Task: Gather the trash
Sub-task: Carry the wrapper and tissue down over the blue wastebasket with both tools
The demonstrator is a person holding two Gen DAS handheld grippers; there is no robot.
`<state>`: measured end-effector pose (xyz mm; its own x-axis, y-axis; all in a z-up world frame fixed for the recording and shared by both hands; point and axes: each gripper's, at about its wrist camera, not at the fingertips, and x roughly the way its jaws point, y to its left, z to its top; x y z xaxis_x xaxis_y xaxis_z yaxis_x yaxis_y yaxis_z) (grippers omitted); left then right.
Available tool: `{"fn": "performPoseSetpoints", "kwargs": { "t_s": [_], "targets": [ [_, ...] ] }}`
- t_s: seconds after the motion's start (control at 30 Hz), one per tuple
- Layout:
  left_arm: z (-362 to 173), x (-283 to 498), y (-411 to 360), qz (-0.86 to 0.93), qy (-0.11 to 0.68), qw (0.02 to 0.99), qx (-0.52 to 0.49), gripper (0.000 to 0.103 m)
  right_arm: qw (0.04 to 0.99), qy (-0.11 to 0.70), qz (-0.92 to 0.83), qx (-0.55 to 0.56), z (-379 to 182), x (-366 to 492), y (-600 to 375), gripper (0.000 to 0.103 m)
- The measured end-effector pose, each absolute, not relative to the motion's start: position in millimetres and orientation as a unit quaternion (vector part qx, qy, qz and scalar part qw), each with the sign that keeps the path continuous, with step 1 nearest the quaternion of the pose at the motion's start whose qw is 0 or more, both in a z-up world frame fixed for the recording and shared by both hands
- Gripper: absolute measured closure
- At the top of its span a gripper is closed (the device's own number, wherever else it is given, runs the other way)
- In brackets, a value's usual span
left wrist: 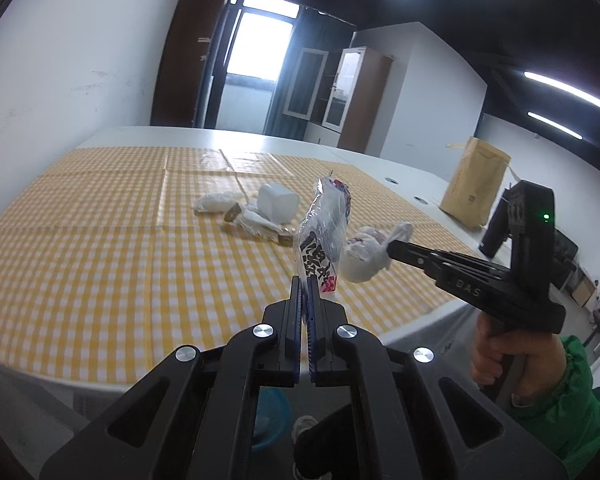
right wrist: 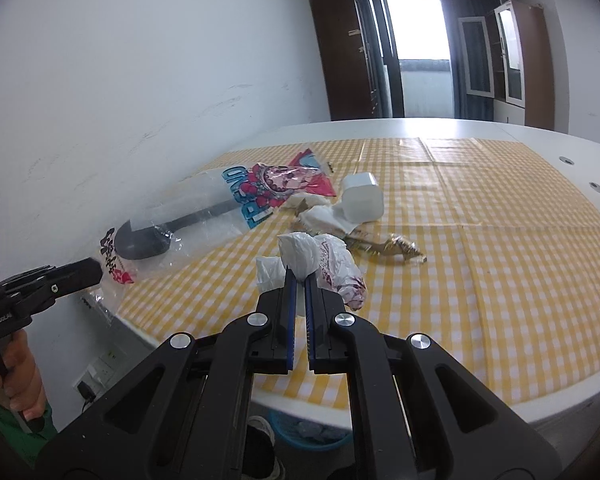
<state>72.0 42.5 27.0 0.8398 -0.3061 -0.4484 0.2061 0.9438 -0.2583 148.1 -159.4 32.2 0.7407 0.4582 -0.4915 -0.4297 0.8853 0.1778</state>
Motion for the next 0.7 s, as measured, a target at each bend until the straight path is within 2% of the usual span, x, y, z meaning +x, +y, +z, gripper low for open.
{"fn": "performPoseSetpoints", "kwargs": {
  "t_s": [0.53,0.7],
  "targets": [
    [2.2,-16.5,28.3,-0.169,0.272,0.944,-0.084,0.102,0.919,0.288,0.269,0.031,7.6,68.4,-162.8,0.099],
    [-12.8,-39.7,18.9,-0.167,0.279,0.945,-0.044,0.101,0.912,0.298,0.282,0.024,-6.4,39.0,-166.8,0.099]
  ]
}}
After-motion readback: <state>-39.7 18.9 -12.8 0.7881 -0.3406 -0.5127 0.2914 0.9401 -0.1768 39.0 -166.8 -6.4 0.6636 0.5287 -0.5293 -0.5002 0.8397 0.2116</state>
